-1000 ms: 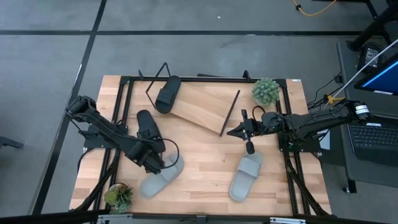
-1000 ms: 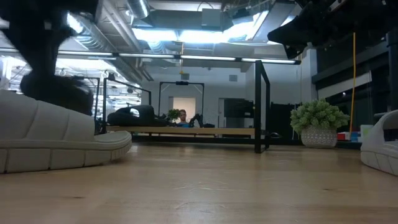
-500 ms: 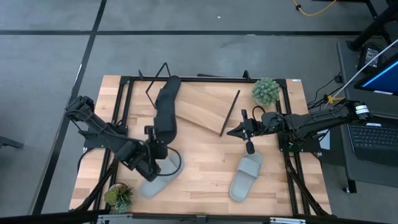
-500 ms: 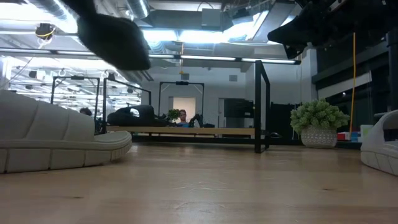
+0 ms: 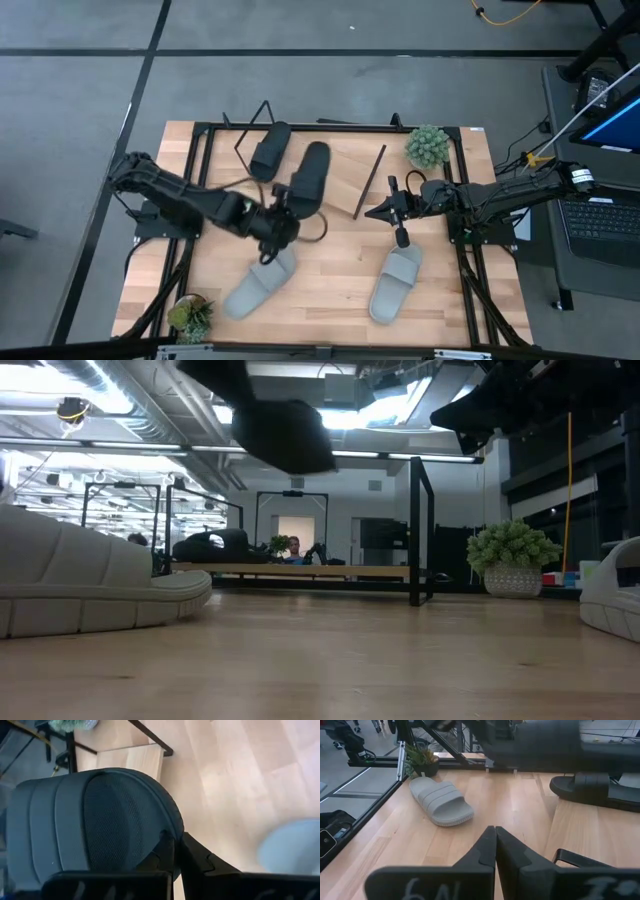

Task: Pick and place slides into the shelf
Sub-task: Put the black slide on the shelf, then put the right gray slide on the shelf

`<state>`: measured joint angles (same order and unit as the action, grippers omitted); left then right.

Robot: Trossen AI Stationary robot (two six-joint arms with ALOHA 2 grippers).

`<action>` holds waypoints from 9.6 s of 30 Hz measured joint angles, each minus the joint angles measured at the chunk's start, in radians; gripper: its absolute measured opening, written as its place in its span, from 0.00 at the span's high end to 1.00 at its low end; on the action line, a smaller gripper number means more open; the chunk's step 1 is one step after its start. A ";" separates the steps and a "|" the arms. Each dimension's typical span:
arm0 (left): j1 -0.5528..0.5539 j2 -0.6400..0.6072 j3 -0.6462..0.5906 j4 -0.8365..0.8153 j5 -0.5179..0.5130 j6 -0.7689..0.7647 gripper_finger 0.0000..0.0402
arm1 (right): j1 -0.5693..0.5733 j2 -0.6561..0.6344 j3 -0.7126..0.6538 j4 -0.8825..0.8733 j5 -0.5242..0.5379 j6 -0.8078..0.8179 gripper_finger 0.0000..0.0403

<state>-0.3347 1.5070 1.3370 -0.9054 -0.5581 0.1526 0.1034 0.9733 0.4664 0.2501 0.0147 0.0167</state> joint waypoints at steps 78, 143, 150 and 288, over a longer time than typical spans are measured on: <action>0.557 0.000 -0.371 0.278 0.331 0.400 0.98 | 0.000 0.000 0.000 0.003 0.000 -0.026 0.98; 0.554 0.000 -0.371 0.101 0.144 0.241 0.79 | 0.000 0.000 0.000 0.003 0.000 -0.025 0.98; 0.537 0.000 -0.371 0.100 0.105 0.239 0.79 | 0.000 0.000 0.000 0.003 0.000 -0.025 0.98; -0.212 -0.216 -0.697 1.204 0.226 -0.119 0.99 | 0.719 1.192 1.195 -1.333 0.178 1.337 0.80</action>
<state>-0.5465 1.2914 0.6399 0.2989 -0.3318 0.0334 0.8227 2.1658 1.6615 -1.0826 0.1925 1.3535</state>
